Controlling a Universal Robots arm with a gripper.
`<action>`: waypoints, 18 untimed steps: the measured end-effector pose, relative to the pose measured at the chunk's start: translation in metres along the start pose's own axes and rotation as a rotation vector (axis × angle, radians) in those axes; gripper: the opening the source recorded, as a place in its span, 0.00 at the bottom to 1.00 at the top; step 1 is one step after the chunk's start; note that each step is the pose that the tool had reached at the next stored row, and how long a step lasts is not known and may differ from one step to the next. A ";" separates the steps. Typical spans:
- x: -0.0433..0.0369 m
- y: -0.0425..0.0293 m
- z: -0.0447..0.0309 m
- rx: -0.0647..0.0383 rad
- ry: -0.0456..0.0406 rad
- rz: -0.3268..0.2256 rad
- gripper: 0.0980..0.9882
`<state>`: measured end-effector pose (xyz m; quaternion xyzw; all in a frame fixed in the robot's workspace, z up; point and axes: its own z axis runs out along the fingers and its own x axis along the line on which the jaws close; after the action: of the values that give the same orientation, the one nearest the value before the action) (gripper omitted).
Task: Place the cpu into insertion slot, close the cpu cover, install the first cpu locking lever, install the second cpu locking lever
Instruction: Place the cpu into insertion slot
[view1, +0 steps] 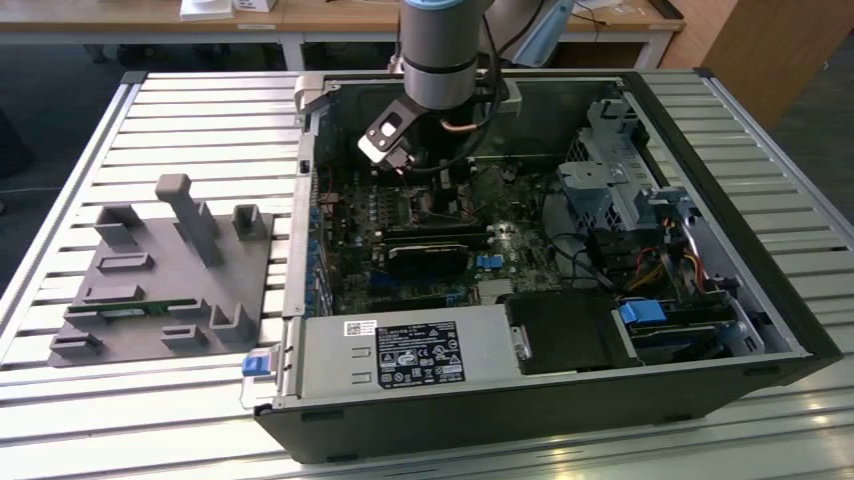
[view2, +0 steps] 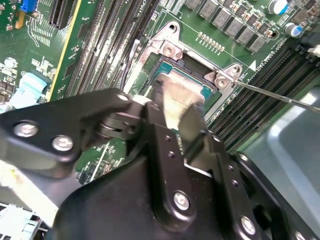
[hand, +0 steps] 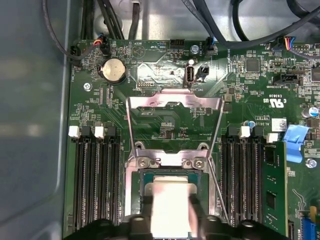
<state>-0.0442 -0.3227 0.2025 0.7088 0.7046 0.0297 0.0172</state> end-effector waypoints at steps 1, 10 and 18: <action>0.0000 0.0004 -0.0010 0.003 0.0000 0.000 0.29; 0.0001 0.0016 -0.0065 0.017 -0.0002 0.000 0.01; 0.0002 0.0018 -0.0091 0.018 0.0000 0.000 0.01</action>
<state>-0.0430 -0.3227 0.2117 0.7090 0.7047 0.0235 0.0109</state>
